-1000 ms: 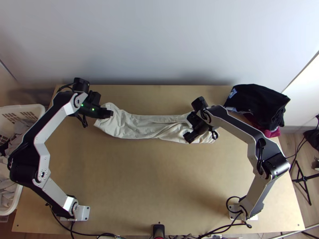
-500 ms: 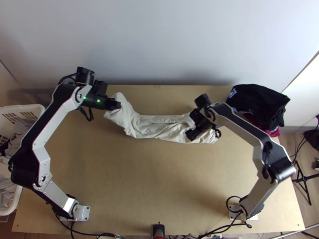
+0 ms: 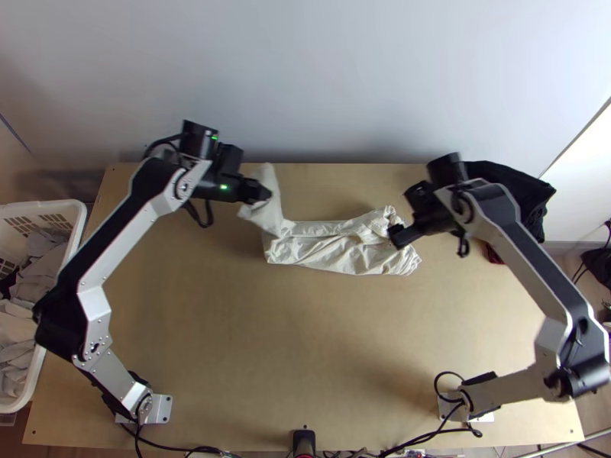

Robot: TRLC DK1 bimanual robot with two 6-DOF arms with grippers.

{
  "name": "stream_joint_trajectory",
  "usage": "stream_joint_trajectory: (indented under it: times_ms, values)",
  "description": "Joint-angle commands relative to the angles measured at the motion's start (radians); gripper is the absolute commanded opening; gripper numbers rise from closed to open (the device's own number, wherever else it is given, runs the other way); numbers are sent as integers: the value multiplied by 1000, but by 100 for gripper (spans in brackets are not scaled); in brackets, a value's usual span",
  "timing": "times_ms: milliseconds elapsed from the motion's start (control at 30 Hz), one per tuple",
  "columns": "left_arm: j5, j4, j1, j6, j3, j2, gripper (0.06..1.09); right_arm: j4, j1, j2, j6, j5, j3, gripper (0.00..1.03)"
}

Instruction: Fold the t-shirt

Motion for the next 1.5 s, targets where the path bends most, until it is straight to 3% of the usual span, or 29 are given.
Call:
stream_joint_trajectory:
  times_ms: [0, 700, 1100, 1467]
  values:
    - [0, 71, -129, -16, 50, 63, 9, -53, -74, -110, 5, -6, 3, 99]
    - [0, 329, -328, -161, 222, 354, 9, -63, -202, -214, 6, -6, -123, 99]
    - [0, 364, -409, -238, 433, 507, 9, -86, -238, -285, 0, -5, -188, 99]
    - [-3, 415, -445, -241, 473, 656, 9, -104, -258, -355, 2, -3, -252, 99]
